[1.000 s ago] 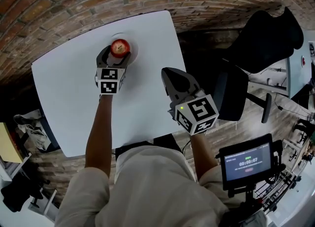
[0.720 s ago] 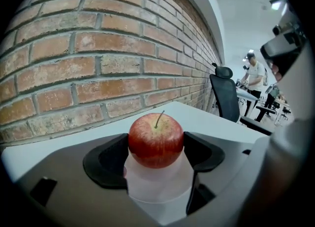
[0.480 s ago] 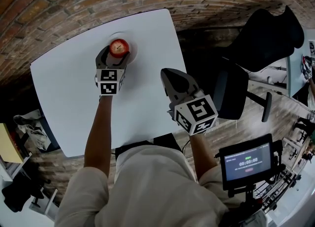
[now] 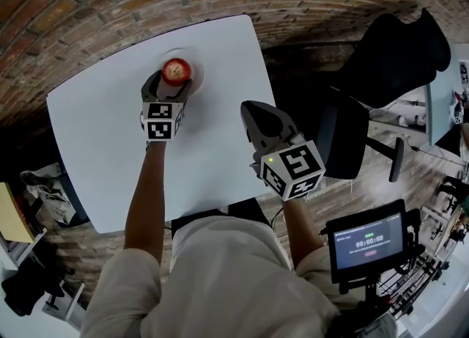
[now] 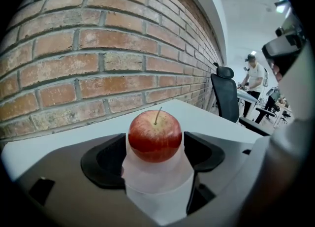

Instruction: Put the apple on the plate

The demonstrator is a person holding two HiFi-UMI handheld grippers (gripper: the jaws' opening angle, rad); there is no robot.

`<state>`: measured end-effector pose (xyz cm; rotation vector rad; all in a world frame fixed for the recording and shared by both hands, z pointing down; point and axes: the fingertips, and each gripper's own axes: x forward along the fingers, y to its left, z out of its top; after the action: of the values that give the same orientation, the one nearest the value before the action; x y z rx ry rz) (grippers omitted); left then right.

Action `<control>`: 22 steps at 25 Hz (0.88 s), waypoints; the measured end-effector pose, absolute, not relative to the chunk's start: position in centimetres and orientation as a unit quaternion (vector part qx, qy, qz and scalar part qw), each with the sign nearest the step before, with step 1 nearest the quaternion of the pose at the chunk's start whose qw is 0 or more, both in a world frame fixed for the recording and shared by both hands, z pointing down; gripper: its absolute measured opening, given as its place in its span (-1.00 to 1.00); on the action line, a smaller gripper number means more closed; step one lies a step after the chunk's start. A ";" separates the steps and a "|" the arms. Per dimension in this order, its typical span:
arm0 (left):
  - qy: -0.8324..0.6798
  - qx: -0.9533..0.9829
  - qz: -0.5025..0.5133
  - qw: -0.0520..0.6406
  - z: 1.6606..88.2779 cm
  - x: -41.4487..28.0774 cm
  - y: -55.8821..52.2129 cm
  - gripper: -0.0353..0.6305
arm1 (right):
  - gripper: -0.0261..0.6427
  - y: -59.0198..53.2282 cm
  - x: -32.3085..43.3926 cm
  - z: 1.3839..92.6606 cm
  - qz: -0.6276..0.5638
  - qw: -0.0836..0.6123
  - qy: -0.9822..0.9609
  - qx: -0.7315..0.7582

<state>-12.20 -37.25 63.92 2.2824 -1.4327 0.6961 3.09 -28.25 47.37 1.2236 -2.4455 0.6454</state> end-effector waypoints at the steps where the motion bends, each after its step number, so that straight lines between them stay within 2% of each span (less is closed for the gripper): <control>1: -0.510 0.805 0.246 0.178 63.8 -12.5 -37.1 0.19 | -0.91 -28.2 3.1 47.2 0.225 0.164 -0.859 0.430; 8: -0.519 0.803 0.237 0.170 61.4 -13.3 -35.6 0.19 | -0.91 -28.0 2.8 46.1 0.213 0.155 -0.865 0.428; 22: -0.541 0.812 0.179 0.121 51.5 -14.6 -32.0 0.18 | -0.91 -28.2 1.2 41.2 0.160 0.119 -0.890 0.410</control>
<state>-14.58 -31.99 51.48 2.3728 -1.5813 0.5238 1.20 -28.15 41.15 1.1985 -2.6023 0.4685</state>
